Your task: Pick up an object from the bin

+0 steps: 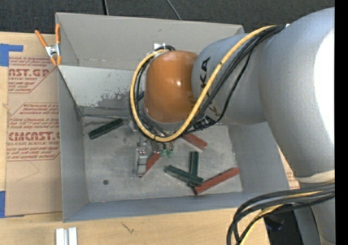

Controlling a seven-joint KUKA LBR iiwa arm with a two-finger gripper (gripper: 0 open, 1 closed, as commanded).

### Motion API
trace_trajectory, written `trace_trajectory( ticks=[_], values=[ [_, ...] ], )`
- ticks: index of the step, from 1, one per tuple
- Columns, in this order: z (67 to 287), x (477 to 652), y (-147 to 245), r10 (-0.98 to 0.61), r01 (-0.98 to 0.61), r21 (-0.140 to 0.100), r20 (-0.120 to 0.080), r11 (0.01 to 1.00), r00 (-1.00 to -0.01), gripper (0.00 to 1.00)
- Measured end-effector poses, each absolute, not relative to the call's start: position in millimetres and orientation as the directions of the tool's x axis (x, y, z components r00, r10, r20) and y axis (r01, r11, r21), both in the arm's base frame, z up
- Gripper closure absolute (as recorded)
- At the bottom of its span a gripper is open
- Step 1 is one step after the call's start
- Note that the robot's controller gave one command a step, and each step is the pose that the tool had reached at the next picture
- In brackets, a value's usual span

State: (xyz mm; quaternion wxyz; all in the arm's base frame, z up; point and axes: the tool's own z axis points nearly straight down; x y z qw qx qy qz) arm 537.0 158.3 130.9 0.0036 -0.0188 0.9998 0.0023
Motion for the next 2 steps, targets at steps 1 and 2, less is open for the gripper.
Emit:
trace_trajectory(
  ticks=[1, 2],
  values=[
    [116.6, 538.4, 140.5, -0.045, -0.045, 0.002, -0.005, 0.999, -0.999, 0.0],
    [133.1, 527.4, 138.3, -0.072, -0.072, -0.004, 0.011, 0.997, -0.997, 0.0]
  ],
)
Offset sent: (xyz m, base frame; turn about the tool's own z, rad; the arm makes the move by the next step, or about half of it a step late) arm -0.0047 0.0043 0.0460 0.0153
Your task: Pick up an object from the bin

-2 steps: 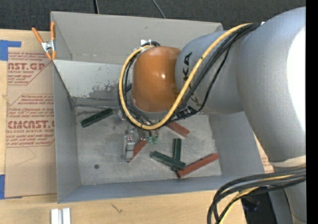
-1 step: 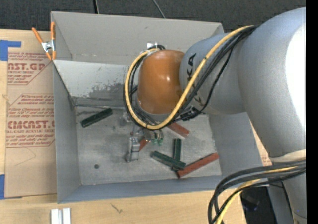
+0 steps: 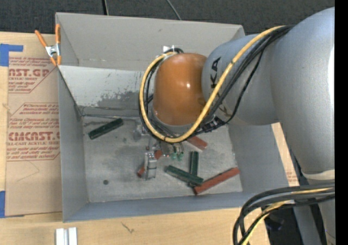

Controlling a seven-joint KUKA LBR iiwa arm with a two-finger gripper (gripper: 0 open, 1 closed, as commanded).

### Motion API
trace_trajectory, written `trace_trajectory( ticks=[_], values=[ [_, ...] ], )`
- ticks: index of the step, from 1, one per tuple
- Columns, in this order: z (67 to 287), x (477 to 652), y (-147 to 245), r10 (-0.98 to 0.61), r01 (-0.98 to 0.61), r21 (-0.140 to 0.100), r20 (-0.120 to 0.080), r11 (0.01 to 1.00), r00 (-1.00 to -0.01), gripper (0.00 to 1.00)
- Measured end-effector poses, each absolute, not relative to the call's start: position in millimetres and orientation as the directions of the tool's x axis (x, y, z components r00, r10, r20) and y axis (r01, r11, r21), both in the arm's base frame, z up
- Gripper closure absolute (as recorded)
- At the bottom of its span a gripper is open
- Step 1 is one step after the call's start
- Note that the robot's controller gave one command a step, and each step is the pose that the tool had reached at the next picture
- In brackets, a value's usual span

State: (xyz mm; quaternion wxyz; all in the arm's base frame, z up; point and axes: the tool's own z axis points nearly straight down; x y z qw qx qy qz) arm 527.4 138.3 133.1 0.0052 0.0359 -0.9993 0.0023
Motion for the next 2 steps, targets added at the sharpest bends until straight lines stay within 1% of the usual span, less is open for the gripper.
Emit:
trace_trajectory(
  ticks=[1, 2],
  values=[
    [81.0, 579.7, 85.5, -0.14, -0.14, 0.001, -0.001, 0.99, -0.99, 1.0],
    [80.9, 579.9, 85.7, -0.14, -0.14, 0.002, -0.002, 0.99, -0.99, 0.0]
  ],
)
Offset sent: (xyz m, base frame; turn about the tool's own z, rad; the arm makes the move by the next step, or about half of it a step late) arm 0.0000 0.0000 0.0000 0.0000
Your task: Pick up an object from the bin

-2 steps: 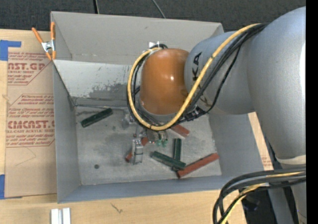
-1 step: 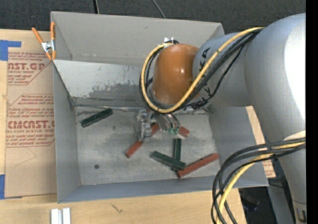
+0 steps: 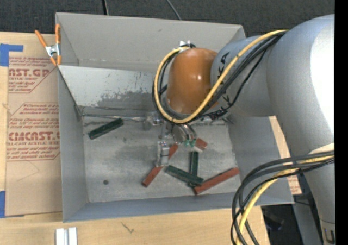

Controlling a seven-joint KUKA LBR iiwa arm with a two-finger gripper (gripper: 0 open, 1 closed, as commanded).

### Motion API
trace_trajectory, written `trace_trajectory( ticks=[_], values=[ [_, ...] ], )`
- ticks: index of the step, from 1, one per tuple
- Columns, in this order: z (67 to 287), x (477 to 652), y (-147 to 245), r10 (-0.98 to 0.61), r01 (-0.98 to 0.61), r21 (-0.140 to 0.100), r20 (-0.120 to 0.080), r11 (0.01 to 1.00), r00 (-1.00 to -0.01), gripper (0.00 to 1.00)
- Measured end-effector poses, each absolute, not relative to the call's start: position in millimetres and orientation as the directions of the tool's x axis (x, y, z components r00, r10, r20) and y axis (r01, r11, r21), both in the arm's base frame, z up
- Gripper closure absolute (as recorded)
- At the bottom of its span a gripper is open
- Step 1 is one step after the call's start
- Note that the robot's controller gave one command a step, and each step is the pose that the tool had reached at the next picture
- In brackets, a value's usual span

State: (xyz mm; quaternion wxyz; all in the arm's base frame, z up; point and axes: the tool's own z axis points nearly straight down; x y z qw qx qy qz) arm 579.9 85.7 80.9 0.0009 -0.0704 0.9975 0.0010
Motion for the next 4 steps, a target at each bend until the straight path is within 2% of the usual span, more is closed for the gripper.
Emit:
trace_trajectory(
  ticks=[1, 2, 3, 4],
  values=[
    [80.9, 579.8, 85.7, -0.14, -0.14, 0.002, -0.002, 0.99, -0.99, 0.0],
    [69.8, 492.7, 43.5, -0.208, -0.208, 0.001, 0.0, 0.978, -0.978, 1.0],
    [69.8, 492.7, 43.5, -0.208, -0.208, 0.001, 0.0, 0.978, -0.978, 1.0],
    [173.0, 505.7, 33.6, -0.224, -0.224, 0.001, -0.001, 0.975, -0.975, 1.0]
  ],
)
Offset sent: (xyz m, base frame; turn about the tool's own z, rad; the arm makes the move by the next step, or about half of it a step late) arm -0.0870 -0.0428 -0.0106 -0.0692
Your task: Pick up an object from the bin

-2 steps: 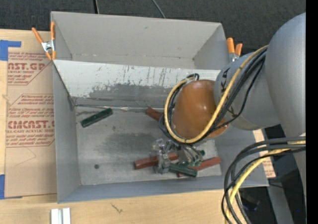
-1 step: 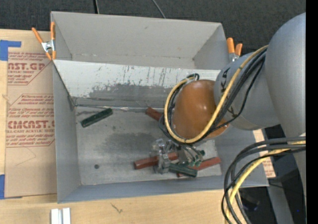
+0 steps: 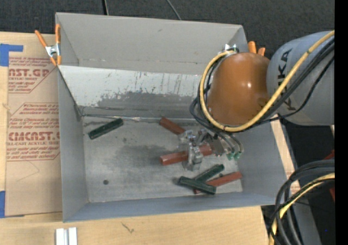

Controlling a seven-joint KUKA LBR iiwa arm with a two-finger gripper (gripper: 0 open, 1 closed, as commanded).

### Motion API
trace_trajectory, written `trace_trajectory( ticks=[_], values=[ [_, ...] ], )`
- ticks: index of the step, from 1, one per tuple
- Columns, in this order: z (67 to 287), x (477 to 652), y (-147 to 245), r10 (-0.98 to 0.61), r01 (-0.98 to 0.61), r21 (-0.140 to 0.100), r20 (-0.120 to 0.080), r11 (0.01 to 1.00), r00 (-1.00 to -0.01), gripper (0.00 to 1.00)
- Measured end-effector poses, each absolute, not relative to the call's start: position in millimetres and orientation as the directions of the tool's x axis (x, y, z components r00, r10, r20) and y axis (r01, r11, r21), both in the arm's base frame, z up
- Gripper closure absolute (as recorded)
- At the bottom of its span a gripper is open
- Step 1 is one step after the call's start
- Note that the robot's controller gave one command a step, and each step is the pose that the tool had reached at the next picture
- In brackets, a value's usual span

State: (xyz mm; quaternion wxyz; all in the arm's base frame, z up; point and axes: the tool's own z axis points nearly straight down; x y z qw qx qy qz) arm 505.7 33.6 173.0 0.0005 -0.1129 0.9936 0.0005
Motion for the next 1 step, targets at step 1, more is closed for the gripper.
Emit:
trace_trajectory(
  ticks=[1],
  values=[
    [173.0, 505.7, 33.6, -0.224, -0.224, 0.001, -0.001, 0.975, -0.975, 1.0]
  ],
)
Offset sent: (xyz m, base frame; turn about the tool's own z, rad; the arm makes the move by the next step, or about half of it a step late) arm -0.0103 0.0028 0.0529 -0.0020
